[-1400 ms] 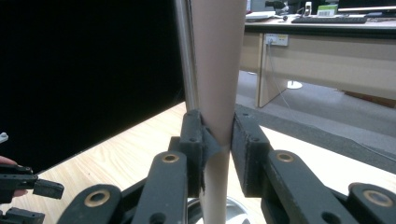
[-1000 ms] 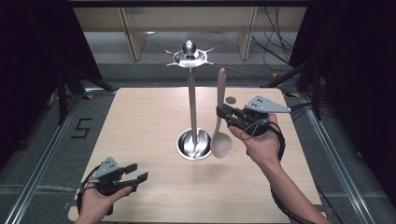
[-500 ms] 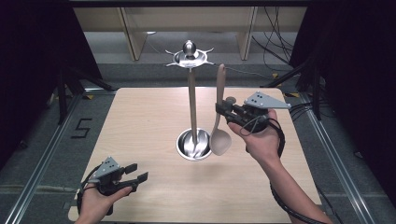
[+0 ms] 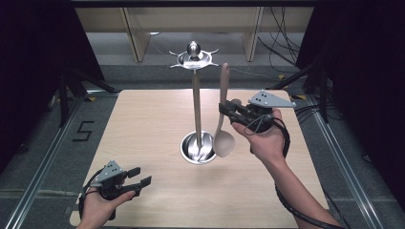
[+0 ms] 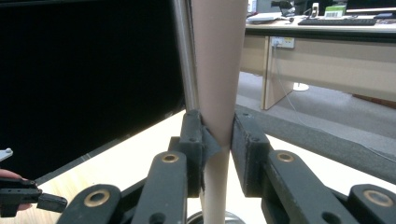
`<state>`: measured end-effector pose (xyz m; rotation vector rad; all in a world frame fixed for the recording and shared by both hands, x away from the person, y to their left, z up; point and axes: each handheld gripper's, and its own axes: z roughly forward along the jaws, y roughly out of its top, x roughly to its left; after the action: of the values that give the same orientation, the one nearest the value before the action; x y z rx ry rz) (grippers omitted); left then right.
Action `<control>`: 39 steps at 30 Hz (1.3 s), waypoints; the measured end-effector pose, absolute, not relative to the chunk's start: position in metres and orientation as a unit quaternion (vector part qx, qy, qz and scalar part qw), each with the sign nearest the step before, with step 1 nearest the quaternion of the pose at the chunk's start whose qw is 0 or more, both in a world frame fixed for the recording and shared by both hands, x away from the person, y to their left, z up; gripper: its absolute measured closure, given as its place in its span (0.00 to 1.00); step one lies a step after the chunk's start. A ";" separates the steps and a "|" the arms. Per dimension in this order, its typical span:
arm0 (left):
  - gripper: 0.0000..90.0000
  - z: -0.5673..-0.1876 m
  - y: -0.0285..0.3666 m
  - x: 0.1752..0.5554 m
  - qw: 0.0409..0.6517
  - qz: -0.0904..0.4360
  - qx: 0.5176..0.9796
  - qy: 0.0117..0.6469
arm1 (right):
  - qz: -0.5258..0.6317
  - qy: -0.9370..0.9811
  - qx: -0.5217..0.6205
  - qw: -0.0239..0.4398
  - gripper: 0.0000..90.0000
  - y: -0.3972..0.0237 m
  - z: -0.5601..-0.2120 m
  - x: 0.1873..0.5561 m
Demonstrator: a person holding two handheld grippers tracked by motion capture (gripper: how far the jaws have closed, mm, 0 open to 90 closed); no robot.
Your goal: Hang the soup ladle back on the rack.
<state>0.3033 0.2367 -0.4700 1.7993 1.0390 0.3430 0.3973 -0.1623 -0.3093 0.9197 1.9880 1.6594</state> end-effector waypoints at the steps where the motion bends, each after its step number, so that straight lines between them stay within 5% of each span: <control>1: 0.43 -0.470 0.237 0.304 0.496 0.139 0.743 0.427 | 0.590 0.709 0.328 0.204 0.84 -0.163 -0.309 0.397; 39: 0.43 -0.471 0.237 0.303 0.496 0.135 0.741 0.431 | 0.588 0.719 0.316 0.193 0.84 -0.157 -0.305 0.406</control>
<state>0.3034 0.2365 -0.4706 1.7959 1.0431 0.3281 0.4065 -0.1566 -0.3049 0.8856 2.0173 1.6502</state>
